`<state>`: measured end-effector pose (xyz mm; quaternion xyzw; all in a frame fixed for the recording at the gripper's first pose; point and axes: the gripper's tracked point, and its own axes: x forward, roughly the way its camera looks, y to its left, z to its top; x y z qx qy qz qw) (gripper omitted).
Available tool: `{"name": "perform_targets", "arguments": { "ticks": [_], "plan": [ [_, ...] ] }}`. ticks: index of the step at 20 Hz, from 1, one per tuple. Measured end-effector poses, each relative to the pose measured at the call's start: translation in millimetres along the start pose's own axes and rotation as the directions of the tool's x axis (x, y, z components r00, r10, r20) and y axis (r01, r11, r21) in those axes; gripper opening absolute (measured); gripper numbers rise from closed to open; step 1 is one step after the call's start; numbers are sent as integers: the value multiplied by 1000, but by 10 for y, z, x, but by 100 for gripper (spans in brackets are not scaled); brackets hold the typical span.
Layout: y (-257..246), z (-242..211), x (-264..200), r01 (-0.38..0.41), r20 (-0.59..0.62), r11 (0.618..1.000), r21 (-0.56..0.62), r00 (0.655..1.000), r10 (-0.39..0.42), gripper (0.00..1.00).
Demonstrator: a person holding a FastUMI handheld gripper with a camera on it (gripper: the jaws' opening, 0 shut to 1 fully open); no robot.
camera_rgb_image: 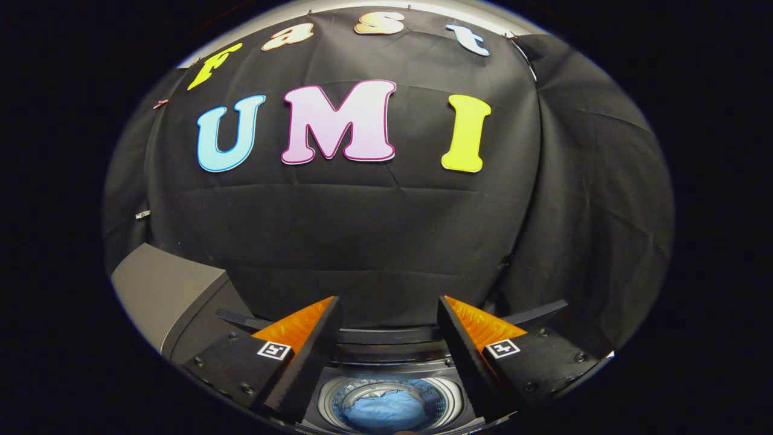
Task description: Put the clothes into the washing machine and then close the washing machine lid.
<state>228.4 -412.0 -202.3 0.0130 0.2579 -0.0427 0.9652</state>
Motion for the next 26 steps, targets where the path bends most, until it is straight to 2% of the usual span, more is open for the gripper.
{"name": "perform_targets", "arguments": {
  "ticks": [10,19,21,24,26],
  "plan": [
    [-15,-108,-151,27,4,1000,0,1000,-27,100],
    [28,-388,-436,2,-2,1000,-19,1000,-2,98],
    [63,-554,-503,-12,-36,999,-37,999,11,98],
    [92,-1114,-636,-34,-180,997,-63,983,23,98],
    [130,-1272,-690,-35,-204,998,-46,979,25,98]
  ]
}}
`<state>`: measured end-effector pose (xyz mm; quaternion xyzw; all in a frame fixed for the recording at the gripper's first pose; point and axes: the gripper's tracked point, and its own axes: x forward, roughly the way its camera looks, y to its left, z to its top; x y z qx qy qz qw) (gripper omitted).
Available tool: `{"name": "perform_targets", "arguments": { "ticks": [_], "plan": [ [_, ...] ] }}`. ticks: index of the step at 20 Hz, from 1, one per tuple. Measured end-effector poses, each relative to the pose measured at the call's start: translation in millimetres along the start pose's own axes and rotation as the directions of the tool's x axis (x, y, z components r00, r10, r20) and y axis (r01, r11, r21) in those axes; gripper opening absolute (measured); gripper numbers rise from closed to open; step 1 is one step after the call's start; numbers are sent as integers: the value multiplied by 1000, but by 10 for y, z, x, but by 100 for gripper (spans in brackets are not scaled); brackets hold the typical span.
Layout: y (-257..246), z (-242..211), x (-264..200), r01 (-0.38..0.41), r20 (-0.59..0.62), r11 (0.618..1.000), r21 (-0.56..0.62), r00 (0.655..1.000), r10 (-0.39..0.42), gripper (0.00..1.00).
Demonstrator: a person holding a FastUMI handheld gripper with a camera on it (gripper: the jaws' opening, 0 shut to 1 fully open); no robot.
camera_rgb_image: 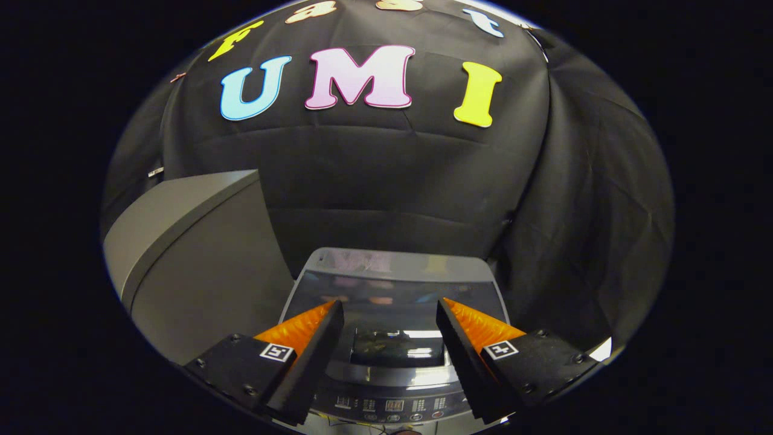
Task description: Put the clothes into the washing machine and then close the washing machine lid.
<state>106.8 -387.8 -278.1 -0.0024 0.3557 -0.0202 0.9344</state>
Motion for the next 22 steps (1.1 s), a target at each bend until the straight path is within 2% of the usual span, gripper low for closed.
{"name": "perform_targets", "arguments": {
  "ticks": [3,6,9,12,14,22],
  "plan": [
    [112,115,-185,-7,47,1000,10,999,7,98],
    [226,649,-576,-9,209,1000,12,978,7,98],
    [427,1169,-906,-36,370,999,1,928,33,98],
    [669,1609,-1179,-60,513,998,-5,857,54,98],
    [842,1711,-1342,-76,550,997,-4,832,66,98],
    [1176,1656,-1567,-100,525,995,25,848,72,99]
  ]
}}
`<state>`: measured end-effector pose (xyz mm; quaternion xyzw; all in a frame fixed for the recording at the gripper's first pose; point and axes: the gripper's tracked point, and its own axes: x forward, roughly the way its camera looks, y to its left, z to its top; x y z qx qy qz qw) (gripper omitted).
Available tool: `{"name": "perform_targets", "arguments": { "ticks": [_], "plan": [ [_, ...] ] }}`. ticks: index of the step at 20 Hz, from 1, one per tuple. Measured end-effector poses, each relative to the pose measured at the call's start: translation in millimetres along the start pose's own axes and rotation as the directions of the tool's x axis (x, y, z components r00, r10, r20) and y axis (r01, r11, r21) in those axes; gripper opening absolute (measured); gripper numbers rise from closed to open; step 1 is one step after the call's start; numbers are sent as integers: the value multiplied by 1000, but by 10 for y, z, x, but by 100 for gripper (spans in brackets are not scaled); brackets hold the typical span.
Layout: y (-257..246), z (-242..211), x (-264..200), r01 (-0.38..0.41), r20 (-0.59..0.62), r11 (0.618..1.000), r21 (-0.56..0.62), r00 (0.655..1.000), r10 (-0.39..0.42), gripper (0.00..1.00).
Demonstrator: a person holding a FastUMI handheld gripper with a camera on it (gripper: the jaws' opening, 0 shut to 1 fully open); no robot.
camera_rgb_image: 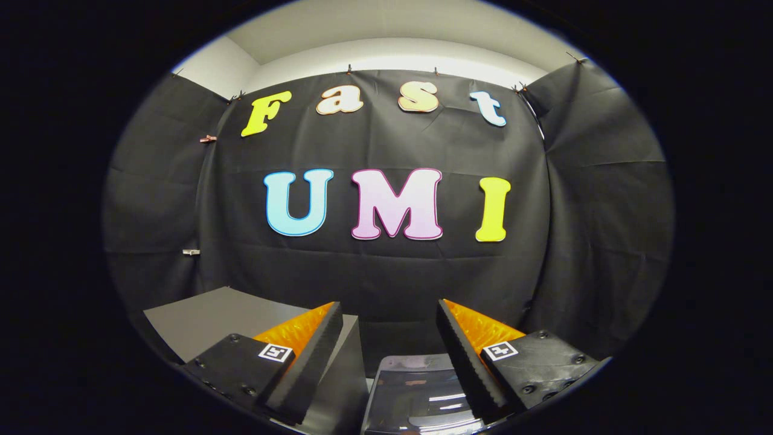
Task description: Put the clothes into the washing machine and then close the washing machine lid.
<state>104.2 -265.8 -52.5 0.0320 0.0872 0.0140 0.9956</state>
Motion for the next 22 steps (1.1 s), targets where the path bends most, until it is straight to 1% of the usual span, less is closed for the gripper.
{"name": "perform_targets", "arguments": {
  "ticks": [9,22],
  "plan": [
    [54,110,4,0,14,1000,19,1000,0,99],
    [128,251,-65,-29,21,999,18,999,28,99]
  ]
}}
